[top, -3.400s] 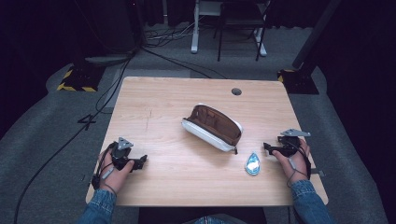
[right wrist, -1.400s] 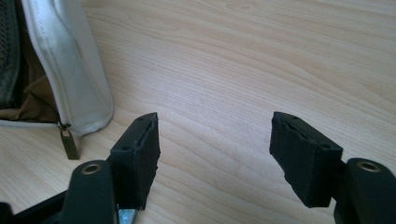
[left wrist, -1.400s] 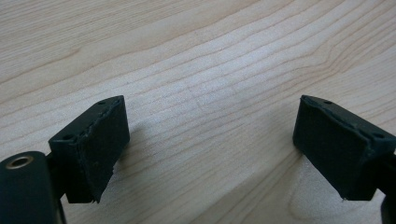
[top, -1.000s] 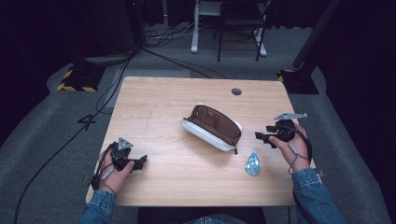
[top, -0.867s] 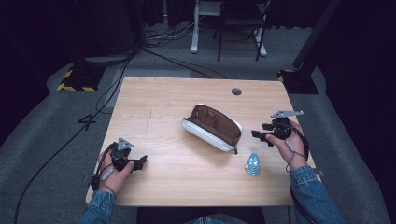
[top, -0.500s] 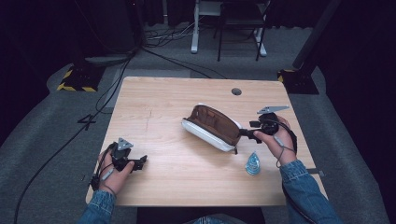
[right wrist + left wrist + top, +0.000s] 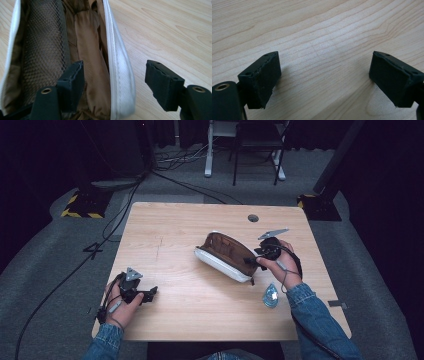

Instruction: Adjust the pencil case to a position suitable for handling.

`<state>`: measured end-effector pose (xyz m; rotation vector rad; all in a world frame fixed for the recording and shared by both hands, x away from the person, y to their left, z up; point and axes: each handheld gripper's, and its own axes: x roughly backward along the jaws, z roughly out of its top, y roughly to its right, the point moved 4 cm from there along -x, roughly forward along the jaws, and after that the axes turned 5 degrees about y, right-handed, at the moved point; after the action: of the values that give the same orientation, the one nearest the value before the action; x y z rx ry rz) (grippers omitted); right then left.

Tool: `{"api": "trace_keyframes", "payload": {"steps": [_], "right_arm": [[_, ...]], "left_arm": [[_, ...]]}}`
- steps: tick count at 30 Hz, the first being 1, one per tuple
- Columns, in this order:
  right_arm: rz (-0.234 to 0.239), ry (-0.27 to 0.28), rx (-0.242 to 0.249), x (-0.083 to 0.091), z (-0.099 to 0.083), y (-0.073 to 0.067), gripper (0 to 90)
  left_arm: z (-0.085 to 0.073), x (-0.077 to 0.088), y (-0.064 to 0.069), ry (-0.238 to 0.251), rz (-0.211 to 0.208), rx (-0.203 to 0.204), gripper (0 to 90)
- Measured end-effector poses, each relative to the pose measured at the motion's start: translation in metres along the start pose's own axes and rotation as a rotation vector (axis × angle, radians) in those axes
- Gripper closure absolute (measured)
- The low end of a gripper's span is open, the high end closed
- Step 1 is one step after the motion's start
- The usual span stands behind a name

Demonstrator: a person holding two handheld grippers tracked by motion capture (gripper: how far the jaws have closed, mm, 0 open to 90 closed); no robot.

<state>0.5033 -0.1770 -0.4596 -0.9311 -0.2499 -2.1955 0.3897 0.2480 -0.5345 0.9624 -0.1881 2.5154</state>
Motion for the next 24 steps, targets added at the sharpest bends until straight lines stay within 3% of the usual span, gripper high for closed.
{"api": "trace_keyframes", "payload": {"steps": [12,17,23,24], "right_arm": [[-0.012,-0.045,0.016,-0.023,0.001,0.002,37.4],[-0.014,-0.073,0.016,-0.028,0.000,0.003,44.2],[-0.022,-0.108,0.022,-0.032,0.000,0.001,63.2],[-0.022,-0.108,0.022,-0.032,0.000,0.001,63.2]], "left_arm": [[0.000,0.000,0.000,0.000,0.000,0.000,10.7],[0.000,0.000,0.000,0.000,0.000,0.000,10.7],[0.000,0.000,0.000,-0.001,-0.002,-0.003,10.5],[0.000,0.000,0.000,-0.001,-0.002,-0.003,10.5]]}}
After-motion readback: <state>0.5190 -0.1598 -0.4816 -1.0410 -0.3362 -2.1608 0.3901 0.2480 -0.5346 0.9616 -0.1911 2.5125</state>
